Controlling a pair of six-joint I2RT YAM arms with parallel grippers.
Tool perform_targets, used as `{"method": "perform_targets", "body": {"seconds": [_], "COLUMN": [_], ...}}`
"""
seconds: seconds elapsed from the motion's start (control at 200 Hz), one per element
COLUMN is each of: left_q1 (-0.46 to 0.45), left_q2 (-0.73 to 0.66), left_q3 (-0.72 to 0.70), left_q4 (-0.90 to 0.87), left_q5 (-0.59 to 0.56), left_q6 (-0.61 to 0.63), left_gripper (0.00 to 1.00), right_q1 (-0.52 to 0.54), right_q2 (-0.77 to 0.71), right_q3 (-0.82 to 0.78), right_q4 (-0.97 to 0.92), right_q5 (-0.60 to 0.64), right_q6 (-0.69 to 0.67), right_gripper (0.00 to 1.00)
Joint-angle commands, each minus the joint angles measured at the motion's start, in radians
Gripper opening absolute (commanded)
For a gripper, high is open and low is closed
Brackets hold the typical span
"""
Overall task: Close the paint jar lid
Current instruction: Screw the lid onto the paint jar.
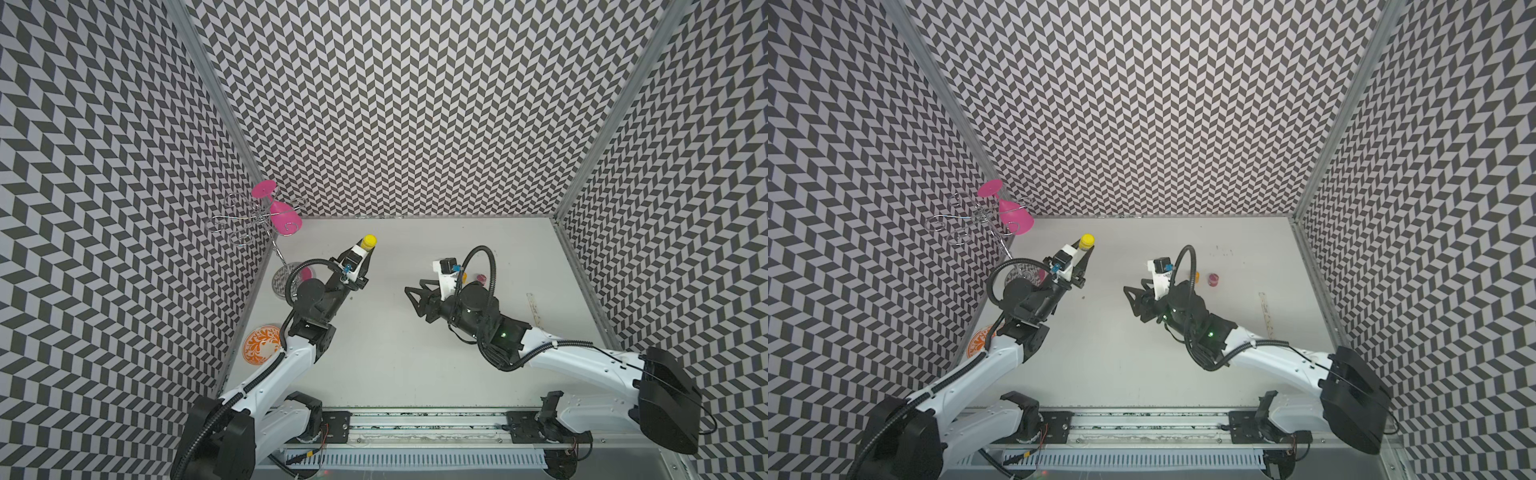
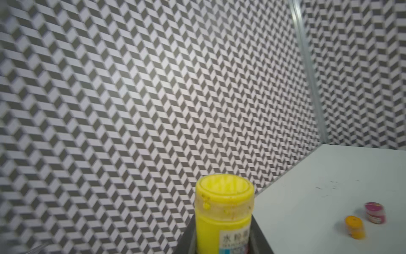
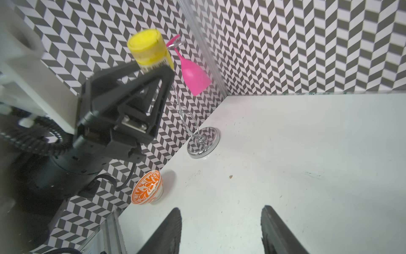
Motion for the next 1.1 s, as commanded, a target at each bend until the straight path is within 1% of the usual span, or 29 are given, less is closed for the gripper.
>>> {"method": "perform_targets", "body": {"seconds": [0.0, 0.05, 0.125, 0.19, 0.245, 0.315, 0.386, 0.521, 0.711, 0.836, 1.097], "left_q1": [0.002, -0.002, -0.014, -0.029, -0.039, -0.047, -0.053, -0.055, -0.056, -0.056, -0.056], "left_q2": [0.076, 0.118, 0.161, 0.181, 0.190, 0.197, 0.200, 0.202, 0.199, 0.199, 0.197], "left_q3": [0.079, 0.111, 0.140, 0.164, 0.182, 0.187, 0.192, 0.197, 0.197, 0.198, 0.200], "left_q4": [-0.080, -0.099, -0.127, -0.181, -0.243, -0.260, -0.275, -0.288, -0.288, -0.291, -0.291], "left_q5": [0.456, 0.615, 0.762, 0.817, 0.868, 0.898, 0.895, 0.881, 0.867, 0.861, 0.855], "left_q6": [-0.051, -0.066, -0.083, -0.058, -0.023, -0.015, -0.005, 0.006, 0.007, 0.007, 0.007], "left_gripper": [0.27, 0.27, 0.27, 0.27, 0.27, 0.27, 0.27, 0.27, 0.27, 0.27, 0.27], "right_q1": [-0.081, -0.115, -0.149, -0.159, -0.160, -0.160, -0.163, -0.162, -0.162, -0.162, -0.163], "right_q2": [-0.054, -0.065, -0.080, -0.096, -0.101, -0.094, -0.084, -0.062, -0.032, -0.021, -0.007], "right_q3": [-0.004, 0.004, 0.000, -0.005, -0.007, 0.003, 0.014, 0.024, 0.042, 0.047, 0.050], "right_q4": [0.114, 0.119, 0.155, 0.170, 0.177, 0.171, 0.161, 0.170, 0.155, 0.153, 0.154], "right_q5": [-0.104, -0.173, -0.311, -0.409, -0.458, -0.515, -0.565, -0.606, -0.610, -0.620, -0.615], "right_q6": [-0.141, -0.197, -0.306, -0.396, -0.449, -0.492, -0.514, -0.511, -0.507, -0.502, -0.489], "right_gripper": [0.59, 0.59, 0.60, 0.60, 0.60, 0.60, 0.59, 0.56, 0.44, 0.45, 0.39]}}
